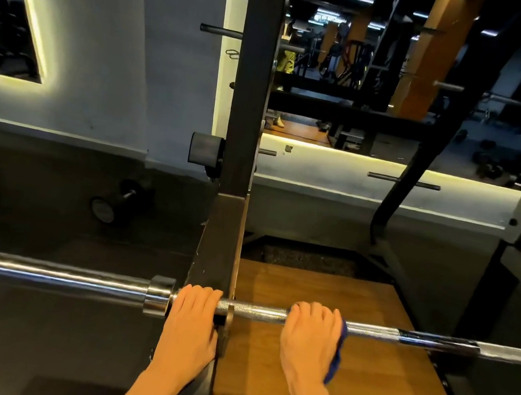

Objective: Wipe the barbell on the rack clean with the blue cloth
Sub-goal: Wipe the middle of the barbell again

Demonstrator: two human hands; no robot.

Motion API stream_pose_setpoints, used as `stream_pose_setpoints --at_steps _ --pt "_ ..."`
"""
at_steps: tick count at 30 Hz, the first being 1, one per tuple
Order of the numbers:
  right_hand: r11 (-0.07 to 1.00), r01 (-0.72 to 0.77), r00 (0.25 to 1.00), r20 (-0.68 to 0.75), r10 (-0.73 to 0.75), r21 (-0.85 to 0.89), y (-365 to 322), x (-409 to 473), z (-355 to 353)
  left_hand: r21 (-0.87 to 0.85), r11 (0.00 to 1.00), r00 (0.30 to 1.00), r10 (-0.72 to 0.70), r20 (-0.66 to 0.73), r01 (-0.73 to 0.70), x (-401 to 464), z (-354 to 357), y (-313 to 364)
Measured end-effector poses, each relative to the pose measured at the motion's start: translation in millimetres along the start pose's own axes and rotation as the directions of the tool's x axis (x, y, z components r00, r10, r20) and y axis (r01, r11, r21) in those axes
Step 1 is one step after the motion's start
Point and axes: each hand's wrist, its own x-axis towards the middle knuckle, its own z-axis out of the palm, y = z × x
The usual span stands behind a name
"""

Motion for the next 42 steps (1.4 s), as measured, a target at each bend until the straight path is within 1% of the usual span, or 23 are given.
stream_pose_setpoints --at_steps 3,5,7,9,10,11,14,16,18,20,21,23,26,28,29,30,32,33,35,37,38,39,42 --pt "0.99 0.135 0.983 0.12 -0.137 0.024 -43 -12 -1 0.027 1.0 1.0 -0.005 -0.008 0.005 5 -4 5" --pt "0.976 0.204 0.966 0.148 -0.213 0.076 -57 -21 4 0.056 0.998 1.0 -0.017 0.023 0.016 6 -7 9" --pt "0.952 0.277 0.943 0.155 -0.295 0.128 -53 -23 4 0.073 0.997 0.999 -0.024 0.048 0.021 5 -10 10" --pt "0.903 0.414 0.891 0.155 -0.427 0.114 -35 -19 -1 0.073 0.997 0.998 -0.018 0.057 0.014 5 -13 11" --pt "0.882 0.462 0.868 0.153 -0.471 0.095 -22 -15 -3 0.075 0.997 0.998 -0.015 0.065 0.01 5 -14 11" --pt "0.879 0.471 0.866 0.147 -0.478 0.082 -7 -11 -6 0.075 0.997 0.997 -0.016 0.075 0.01 4 -16 11" --pt "0.947 0.318 0.942 0.098 -0.322 0.057 41 -9 -14 0.057 0.998 0.996 -0.018 0.092 0.013 1 -23 13" --pt "0.974 0.224 0.97 0.087 -0.226 0.031 55 -16 -14 0.06 0.998 0.994 -0.02 0.105 0.014 0 -28 17" --pt "0.995 0.089 0.991 0.094 -0.093 0.051 40 -19 -11 0.072 0.997 0.992 -0.026 0.12 0.017 0 -31 21" --pt "0.996 -0.054 0.992 0.115 0.045 0.078 6 -23 -12 0.091 0.995 0.988 -0.049 0.143 0.036 -1 -33 24" --pt "0.995 -0.054 0.991 0.123 0.044 0.079 -11 -27 -15 0.101 0.994 0.987 -0.058 0.151 0.043 -2 -33 24" --pt "0.989 0.105 0.982 0.145 -0.12 0.104 -34 -36 -14 0.11 0.993 0.986 -0.064 0.152 0.048 -2 -32 24" --pt "0.913 0.364 0.897 0.193 -0.397 0.185 -36 -42 -14 0.129 0.991 0.992 -0.051 0.117 0.036 -1 -30 23" --pt "0.87 0.468 0.846 0.204 -0.492 0.158 -15 -30 -18 0.127 0.992 0.995 -0.039 0.094 0.027 0 -30 20" --pt "0.873 0.47 0.851 0.198 -0.487 0.129 0 -24 -19 0.136 0.991 0.993 -0.031 0.111 0.015 2 -31 19" --pt "0.901 0.418 0.883 0.178 -0.434 0.117 17 -18 -20 0.154 0.988 0.989 -0.021 0.15 -0.003 5 -32 17" --pt "0.963 0.238 0.959 0.128 -0.253 0.123 49 -10 -24 0.18 0.983 0.973 0.004 0.233 -0.047 12 -36 13" --pt "0.979 0.166 0.977 0.113 -0.179 0.117 60 -10 -23 0.19 0.98 0.967 0.012 0.254 -0.063 15 -38 12" --pt "0.994 0.066 0.99 0.116 -0.076 0.092 60 -13 -20 0.216 0.973 0.961 0.014 0.275 -0.076 21 -42 11" --pt "0.994 -0.023 0.994 0.111 0.011 0.102 38 -18 -16 0.214 0.974 0.962 0.007 0.272 -0.068 22 -43 10" --pt "0.991 -0.042 0.994 0.103 0.029 0.124 23 -21 -16 0.203 0.977 0.966 0.006 0.259 -0.061 21 -43 10" --pt "0.988 -0.018 0.995 0.098 0.003 0.153 7 -25 -16 0.191 0.98 0.969 0.003 0.246 -0.052 20 -43 10" --pt "0.959 0.201 0.96 0.156 -0.233 0.2 -34 -41 -17 0.162 0.986 0.986 0.015 0.168 -0.043 13 -41 7"
